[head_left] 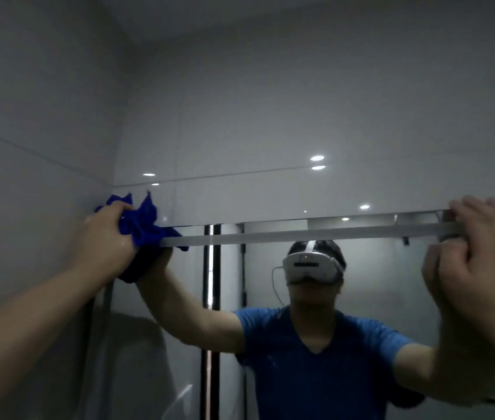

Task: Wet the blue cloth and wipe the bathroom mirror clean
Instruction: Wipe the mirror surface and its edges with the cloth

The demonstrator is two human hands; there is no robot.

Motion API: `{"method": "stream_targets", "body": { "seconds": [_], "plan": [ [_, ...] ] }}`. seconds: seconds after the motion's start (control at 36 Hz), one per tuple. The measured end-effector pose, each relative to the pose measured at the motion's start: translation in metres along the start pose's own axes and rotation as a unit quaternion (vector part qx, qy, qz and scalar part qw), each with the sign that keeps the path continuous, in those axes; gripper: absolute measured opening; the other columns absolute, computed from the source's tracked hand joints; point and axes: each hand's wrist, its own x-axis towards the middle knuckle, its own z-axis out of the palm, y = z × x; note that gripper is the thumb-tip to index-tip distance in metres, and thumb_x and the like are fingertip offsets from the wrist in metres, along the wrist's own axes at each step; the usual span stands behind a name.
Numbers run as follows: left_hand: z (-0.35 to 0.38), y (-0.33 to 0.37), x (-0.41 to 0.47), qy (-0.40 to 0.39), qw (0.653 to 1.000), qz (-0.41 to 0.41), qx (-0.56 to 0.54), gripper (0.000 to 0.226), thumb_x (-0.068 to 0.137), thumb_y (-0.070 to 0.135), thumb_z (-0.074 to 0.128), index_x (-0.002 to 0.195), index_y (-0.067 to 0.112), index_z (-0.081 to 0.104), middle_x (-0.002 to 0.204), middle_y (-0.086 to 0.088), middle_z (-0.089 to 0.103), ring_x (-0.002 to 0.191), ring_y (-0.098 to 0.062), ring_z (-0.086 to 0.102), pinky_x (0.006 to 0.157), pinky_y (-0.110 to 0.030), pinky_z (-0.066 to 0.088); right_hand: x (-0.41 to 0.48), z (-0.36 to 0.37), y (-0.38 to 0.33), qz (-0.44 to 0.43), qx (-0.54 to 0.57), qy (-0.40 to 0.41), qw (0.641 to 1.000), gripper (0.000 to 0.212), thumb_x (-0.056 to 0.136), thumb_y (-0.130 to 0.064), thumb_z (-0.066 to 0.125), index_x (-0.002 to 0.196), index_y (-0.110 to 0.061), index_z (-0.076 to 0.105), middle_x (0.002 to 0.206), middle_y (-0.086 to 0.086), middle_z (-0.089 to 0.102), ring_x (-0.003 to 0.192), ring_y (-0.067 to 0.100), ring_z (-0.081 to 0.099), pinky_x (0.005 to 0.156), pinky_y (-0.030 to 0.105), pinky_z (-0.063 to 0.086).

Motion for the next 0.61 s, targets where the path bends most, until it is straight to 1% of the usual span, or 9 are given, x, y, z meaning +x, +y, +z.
{"method": "stream_targets", "body": {
  "seconds": [0.06, 0.14, 0.17, 0.28, 0.36, 0.42, 0.53, 0.58, 0.61],
  "plan": [
    [0.006, -0.003, -0.001, 0.027, 0.999, -0.023, 0.008, 0.040, 0.079, 0.042, 0.073, 0.116, 0.026, 0.067, 0.102, -0.016, 0.070, 0.091, -0.041, 0.066, 0.081, -0.048, 0.055, -0.005, -0.002, -0.009, 0.005, 0.018, 0.037, 0.999, 0.062, 0.094, -0.031, 0.038, 0.150, -0.008, 0.054, 0.156, 0.018, 0.052, 0.152, 0.038, 0.039, 0.123, 0.062, 0.033],
    [0.027, -0.008, 0.005, 0.026, 0.999, -0.039, 0.025, 0.049, 0.079, 0.064, 0.081, 0.120, 0.043, 0.065, 0.102, -0.007, 0.072, 0.088, -0.035, 0.067, 0.076, -0.052, 0.057, -0.010, 0.000, -0.017, 0.000, 0.041, 0.077, 0.996, 0.060, 0.094, -0.027, 0.041, 0.147, -0.007, 0.059, 0.154, 0.016, 0.056, 0.152, 0.037, 0.042, 0.125, 0.057, 0.032],
    [0.036, -0.002, 0.006, 0.021, 0.999, -0.024, 0.027, 0.045, 0.080, 0.065, 0.082, 0.118, 0.047, 0.066, 0.100, -0.005, 0.072, 0.086, -0.033, 0.066, 0.074, -0.051, 0.057, -0.010, -0.001, -0.017, -0.002, 0.049, 0.082, 0.995, 0.060, 0.094, -0.027, 0.041, 0.147, -0.007, 0.059, 0.154, 0.015, 0.057, 0.153, 0.036, 0.042, 0.126, 0.056, 0.032],
    [0.048, 0.117, -0.030, -0.005, 0.996, 0.061, 0.064, 0.035, 0.083, 0.054, 0.080, 0.101, 0.029, 0.064, 0.090, -0.007, 0.067, 0.083, -0.037, 0.062, 0.074, -0.046, 0.056, -0.009, -0.001, -0.009, -0.006, 0.051, 0.086, 0.995, 0.058, 0.097, -0.028, 0.043, 0.150, -0.011, 0.059, 0.158, 0.009, 0.055, 0.155, 0.029, 0.039, 0.129, 0.052, 0.028],
    [0.062, 0.196, -0.060, 0.018, 0.989, 0.126, 0.070, 0.035, 0.082, 0.055, 0.069, 0.084, 0.024, 0.054, 0.080, -0.004, 0.051, 0.076, -0.030, 0.044, 0.073, -0.042, 0.043, -0.011, -0.004, -0.007, -0.001, 0.063, 0.070, 0.996, 0.059, 0.099, -0.033, 0.041, 0.153, -0.015, 0.056, 0.162, 0.002, 0.051, 0.159, 0.023, 0.032, 0.133, 0.047, 0.020],
    [0.076, 0.239, -0.075, 0.023, 0.985, 0.156, 0.070, 0.041, 0.084, 0.063, 0.061, 0.087, 0.023, 0.052, 0.084, 0.001, 0.044, 0.080, -0.025, 0.036, 0.076, -0.041, 0.037, -0.011, -0.006, -0.006, -0.007, 0.078, 0.080, 0.994, 0.060, 0.099, -0.036, 0.038, 0.151, -0.015, 0.058, 0.161, 0.002, 0.053, 0.158, 0.022, 0.034, 0.131, 0.044, 0.020],
    [0.105, 0.308, -0.096, -0.022, 0.978, 0.196, 0.073, 0.052, 0.083, 0.071, 0.048, 0.103, 0.023, 0.054, 0.104, -0.002, 0.055, 0.098, -0.028, 0.048, 0.091, -0.045, 0.044, -0.012, -0.009, 0.000, 0.011, 0.173, 0.093, 0.980, 0.058, 0.097, -0.038, 0.037, 0.139, -0.014, 0.068, 0.150, -0.001, 0.062, 0.153, 0.023, 0.043, 0.129, 0.047, 0.027],
    [0.112, 0.339, -0.105, -0.053, 0.975, 0.200, 0.075, 0.061, 0.079, 0.073, 0.046, 0.111, 0.021, 0.053, 0.111, -0.005, 0.056, 0.104, -0.030, 0.050, 0.096, -0.048, 0.044, -0.006, -0.010, 0.008, 0.017, 0.221, 0.082, 0.972, 0.047, 0.095, -0.033, 0.048, 0.130, -0.013, 0.072, 0.143, -0.005, 0.064, 0.149, 0.026, 0.048, 0.127, 0.050, 0.031],
    [0.116, 0.352, -0.110, -0.063, 0.975, 0.200, 0.076, 0.066, 0.077, 0.074, 0.046, 0.114, 0.020, 0.053, 0.114, -0.007, 0.056, 0.106, -0.032, 0.050, 0.097, -0.049, 0.044, -0.005, -0.009, 0.013, 0.021, 0.218, 0.068, 0.973, 0.035, 0.094, -0.025, 0.062, 0.123, -0.010, 0.074, 0.143, -0.004, 0.063, 0.147, 0.031, 0.050, 0.124, 0.054, 0.035]
  ]
}}
